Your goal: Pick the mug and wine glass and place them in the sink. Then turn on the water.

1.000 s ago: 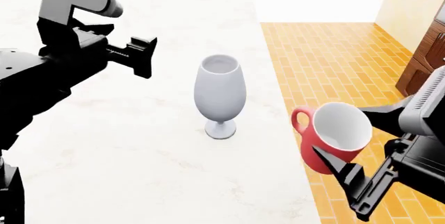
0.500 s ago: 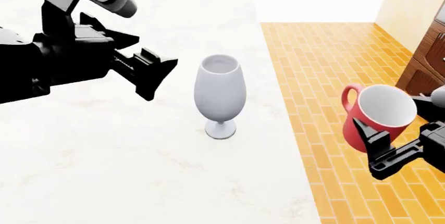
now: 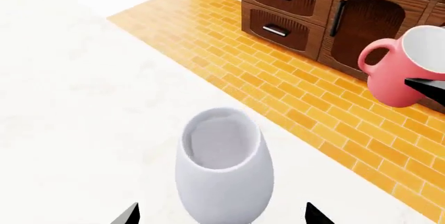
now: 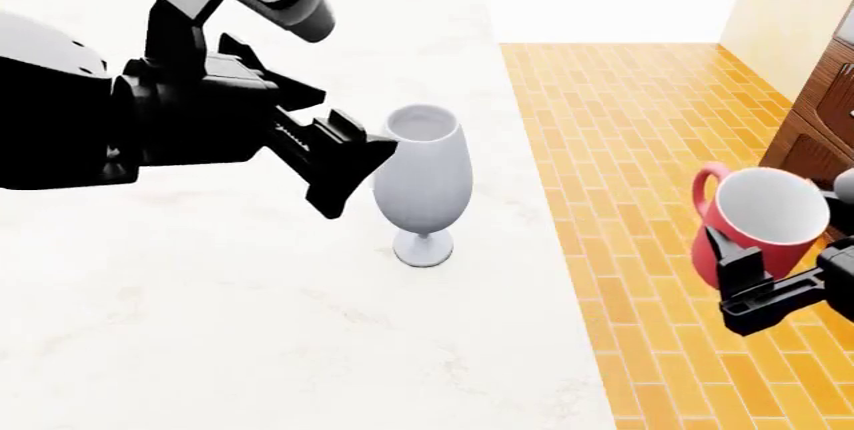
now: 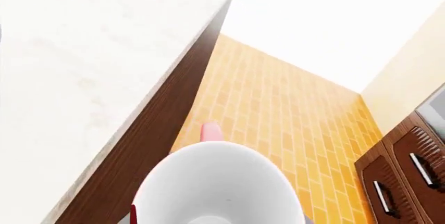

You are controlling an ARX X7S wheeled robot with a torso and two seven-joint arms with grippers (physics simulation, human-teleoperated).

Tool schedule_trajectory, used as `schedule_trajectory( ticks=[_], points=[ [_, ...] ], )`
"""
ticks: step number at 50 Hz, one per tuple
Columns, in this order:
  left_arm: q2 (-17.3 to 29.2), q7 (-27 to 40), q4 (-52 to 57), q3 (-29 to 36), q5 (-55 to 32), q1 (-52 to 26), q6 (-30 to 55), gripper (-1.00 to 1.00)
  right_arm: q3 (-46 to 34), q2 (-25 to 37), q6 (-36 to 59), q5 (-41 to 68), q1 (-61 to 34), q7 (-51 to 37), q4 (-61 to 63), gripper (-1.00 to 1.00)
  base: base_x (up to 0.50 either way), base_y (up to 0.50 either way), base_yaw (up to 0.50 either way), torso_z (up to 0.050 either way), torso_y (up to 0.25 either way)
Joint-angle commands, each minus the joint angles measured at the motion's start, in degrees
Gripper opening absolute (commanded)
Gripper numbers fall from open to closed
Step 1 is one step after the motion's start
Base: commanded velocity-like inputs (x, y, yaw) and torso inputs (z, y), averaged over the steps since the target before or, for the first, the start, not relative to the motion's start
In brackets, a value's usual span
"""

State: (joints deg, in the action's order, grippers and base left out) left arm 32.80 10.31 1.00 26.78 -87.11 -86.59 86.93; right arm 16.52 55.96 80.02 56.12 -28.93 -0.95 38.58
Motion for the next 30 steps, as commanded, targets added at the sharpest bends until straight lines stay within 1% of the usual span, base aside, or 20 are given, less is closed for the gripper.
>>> schedule_trajectory(
  ticks=[1, 16, 30],
  points=[
    [-1.9, 1.1, -1.9, 3.7, -1.6, -1.5, -1.9, 1.0, 0.8, -0.5, -1.0, -0.7, 0.9, 0.1, -0.1, -1.0, 0.0, 0.0, 0.0, 0.0, 0.0],
    [-3.7, -2.0, -3.4, 7.2, 1.6, -2.3, -4.5, 1.0, 2.5, -0.8, -1.8, -0.9, 2.9, -0.9, -0.6, -1.0, 0.0, 0.0, 0.0, 0.0, 0.0],
    [-4.0, -5.0, -4.6, 9.6, 4.4, -2.4, -6.9, 1.0, 0.6, -0.7, -2.1, -0.4, 1.3, -1.0, -1.7, -1.0, 0.0, 0.0, 0.0, 0.0, 0.001]
  ],
)
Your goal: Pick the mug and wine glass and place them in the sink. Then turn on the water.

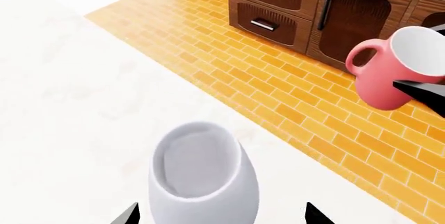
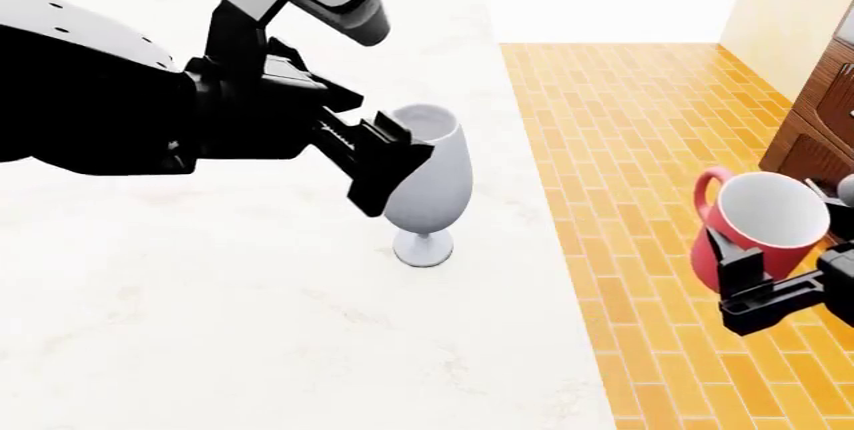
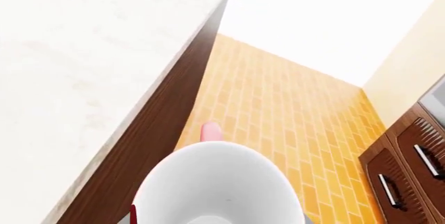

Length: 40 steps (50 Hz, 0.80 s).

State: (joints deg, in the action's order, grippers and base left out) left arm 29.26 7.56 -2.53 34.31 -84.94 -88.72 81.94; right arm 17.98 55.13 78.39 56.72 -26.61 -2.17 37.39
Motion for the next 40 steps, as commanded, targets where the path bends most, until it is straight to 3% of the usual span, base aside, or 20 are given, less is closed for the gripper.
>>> schedule_trajectory(
  ticks=[1, 40],
  points=[
    [-0.5, -2.6, -1.3, 2.4, 2.7, -0.3, -2.1, 1.0, -0.9, 0.2, -0.5, -0.9, -1.1, 0.2, -0.5, -1.0, 0.0, 0.0, 0.0, 0.0, 0.0],
    [-2.1, -9.9, -7.4, 7.8, 10.4, -0.4, -8.4, 1.0, -1.6, 0.8, -0.7, 0.4, -0.9, -1.3, -1.0, -1.0, 0.0, 0.0, 0.0, 0.0, 0.0]
  ],
)
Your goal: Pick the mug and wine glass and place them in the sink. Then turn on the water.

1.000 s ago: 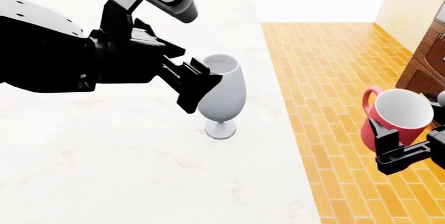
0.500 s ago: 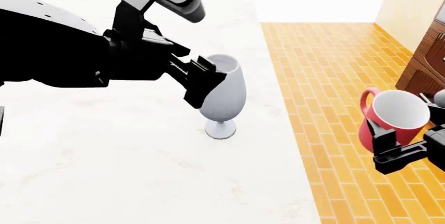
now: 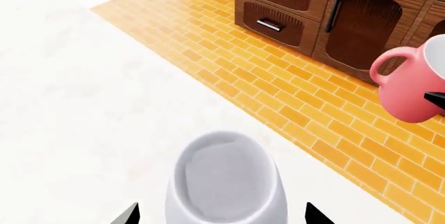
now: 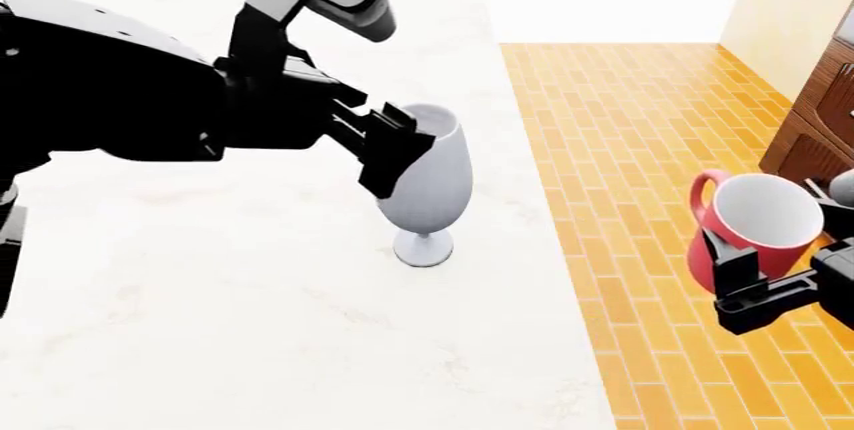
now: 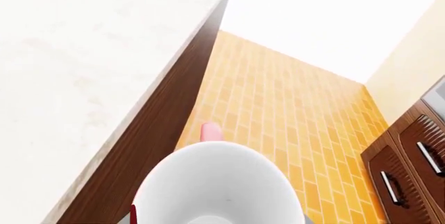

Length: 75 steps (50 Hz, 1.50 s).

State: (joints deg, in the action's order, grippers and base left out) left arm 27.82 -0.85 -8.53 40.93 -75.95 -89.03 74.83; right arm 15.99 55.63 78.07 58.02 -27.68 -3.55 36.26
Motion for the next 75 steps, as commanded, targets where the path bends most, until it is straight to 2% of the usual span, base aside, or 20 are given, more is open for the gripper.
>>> schedule_trajectory(
  ticks=[1, 45, 75],
  points=[
    [-0.8, -1.5, -1.4, 1.3, 1.4, 0.0, -1.4, 1.0, 0.3, 0.3, -0.4, -0.9, 0.2, 0.1, 0.1, -1.0, 0.0, 0.0, 0.0, 0.0, 0.0],
    [-2.8, -5.1, -4.7, 5.0, 4.4, 1.2, -5.0, 1.0, -1.1, 0.9, -1.9, -0.5, 0.2, -0.9, -1.3, -1.0, 0.0, 0.0, 0.0, 0.0, 0.0],
    [-3.8, -6.5, -6.2, 6.8, 5.6, 2.3, -6.8, 1.0, 1.3, 1.6, -2.6, 0.5, 3.0, -1.4, -1.0, -1.0, 0.0, 0.0, 0.0, 0.001, 0.0]
  ],
)
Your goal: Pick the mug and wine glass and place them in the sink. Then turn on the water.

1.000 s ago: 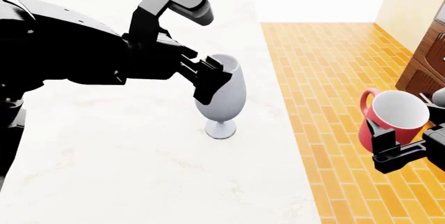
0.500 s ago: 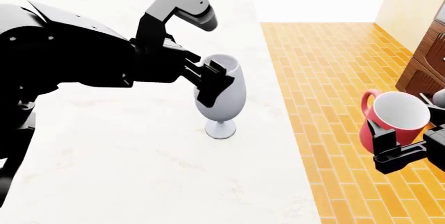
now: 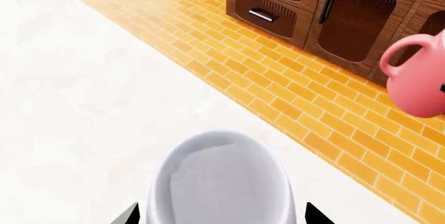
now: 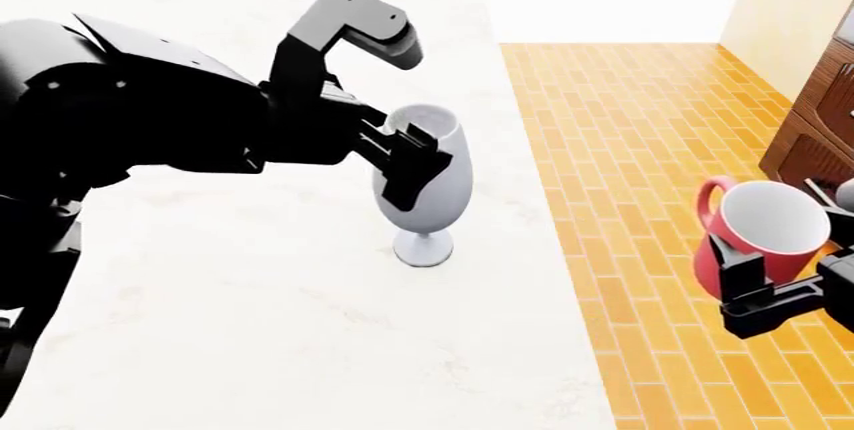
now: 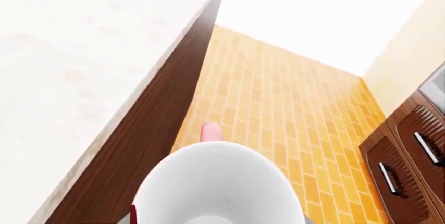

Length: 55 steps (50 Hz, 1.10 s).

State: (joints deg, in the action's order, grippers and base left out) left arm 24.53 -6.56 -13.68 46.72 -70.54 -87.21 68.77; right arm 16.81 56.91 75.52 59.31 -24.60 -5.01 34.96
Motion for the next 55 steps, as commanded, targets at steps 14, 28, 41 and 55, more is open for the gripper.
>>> schedule_trajectory(
  ticks=[14, 28, 41, 55],
  points=[
    [-1.0, -1.0, -1.2, 1.1, -0.2, 1.0, -1.2, -1.0, 1.2, 0.4, -1.2, -1.2, 1.7, 0.3, 0.1, -1.0, 0.0, 0.0, 0.0, 0.0, 0.0],
    [-0.3, -1.3, -1.0, 0.4, -0.8, 0.8, -1.7, -1.0, 0.3, 0.5, -1.3, -0.9, 0.9, -0.1, -0.3, -1.0, 0.0, 0.0, 0.0, 0.0, 0.0],
    [0.6, -1.1, -1.9, -1.3, -1.3, -1.7, -2.4, -1.0, -1.5, 0.4, -1.0, -0.3, -1.6, -1.0, -0.7, -1.0, 0.0, 0.0, 0.0, 0.0, 0.0],
    [1.7, -0.3, -1.7, -3.0, -2.1, -4.3, -2.3, -1.0, -3.2, -0.8, -0.4, 0.2, -3.9, -2.8, -1.4, -1.0, 0.0, 0.0, 0.0, 0.0, 0.0]
  ],
)
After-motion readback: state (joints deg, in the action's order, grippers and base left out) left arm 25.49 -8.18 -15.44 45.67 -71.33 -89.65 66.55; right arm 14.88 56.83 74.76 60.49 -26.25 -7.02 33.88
